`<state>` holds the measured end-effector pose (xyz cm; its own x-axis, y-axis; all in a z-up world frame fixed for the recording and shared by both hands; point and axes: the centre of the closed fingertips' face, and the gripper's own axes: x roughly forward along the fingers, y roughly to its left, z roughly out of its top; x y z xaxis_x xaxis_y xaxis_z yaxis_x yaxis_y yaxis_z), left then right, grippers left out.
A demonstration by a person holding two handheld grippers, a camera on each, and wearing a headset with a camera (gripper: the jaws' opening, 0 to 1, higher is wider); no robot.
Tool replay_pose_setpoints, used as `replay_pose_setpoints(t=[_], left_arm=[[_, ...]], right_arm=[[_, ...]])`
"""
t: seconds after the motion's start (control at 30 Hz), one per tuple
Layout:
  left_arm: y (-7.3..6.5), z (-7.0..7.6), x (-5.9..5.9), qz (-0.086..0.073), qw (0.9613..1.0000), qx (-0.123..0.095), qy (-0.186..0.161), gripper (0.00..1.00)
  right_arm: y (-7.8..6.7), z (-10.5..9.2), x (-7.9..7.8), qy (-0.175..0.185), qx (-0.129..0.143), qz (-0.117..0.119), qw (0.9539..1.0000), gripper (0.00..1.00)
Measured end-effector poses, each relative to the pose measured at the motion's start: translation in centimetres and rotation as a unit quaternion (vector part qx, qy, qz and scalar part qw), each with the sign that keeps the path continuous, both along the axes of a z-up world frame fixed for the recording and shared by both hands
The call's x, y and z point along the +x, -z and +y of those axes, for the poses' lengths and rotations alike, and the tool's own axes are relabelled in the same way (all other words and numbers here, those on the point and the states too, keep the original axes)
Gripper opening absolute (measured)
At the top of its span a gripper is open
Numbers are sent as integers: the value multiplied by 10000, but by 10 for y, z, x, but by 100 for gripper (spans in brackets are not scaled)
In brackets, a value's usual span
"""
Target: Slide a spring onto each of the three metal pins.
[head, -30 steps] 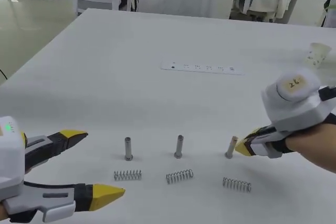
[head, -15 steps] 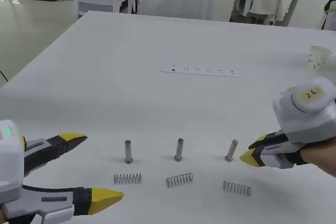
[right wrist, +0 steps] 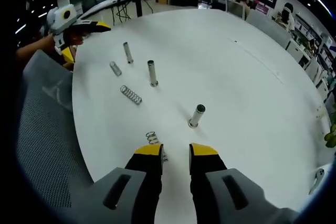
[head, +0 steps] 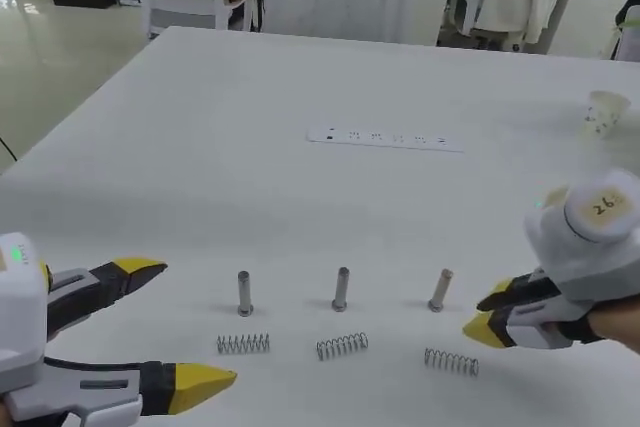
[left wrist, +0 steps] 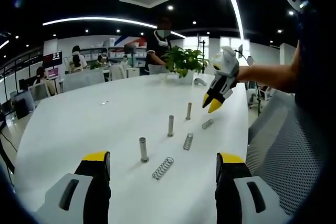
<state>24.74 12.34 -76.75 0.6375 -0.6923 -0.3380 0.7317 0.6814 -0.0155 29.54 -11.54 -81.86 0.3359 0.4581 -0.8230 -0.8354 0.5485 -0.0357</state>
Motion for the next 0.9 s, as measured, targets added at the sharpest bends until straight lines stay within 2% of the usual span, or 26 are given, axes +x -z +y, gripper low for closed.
replay_pose_setpoints(t=[0.37, 0.9], left_arm=[[1, 0, -1, 10, 10000, 1, -4, 79], [2, -1, 0, 34, 10000, -30, -27, 78]], right_arm=[[16, 0, -15, -310, -166, 210, 9992, 17], [31, 2, -24, -817, -467, 261, 9952, 15]])
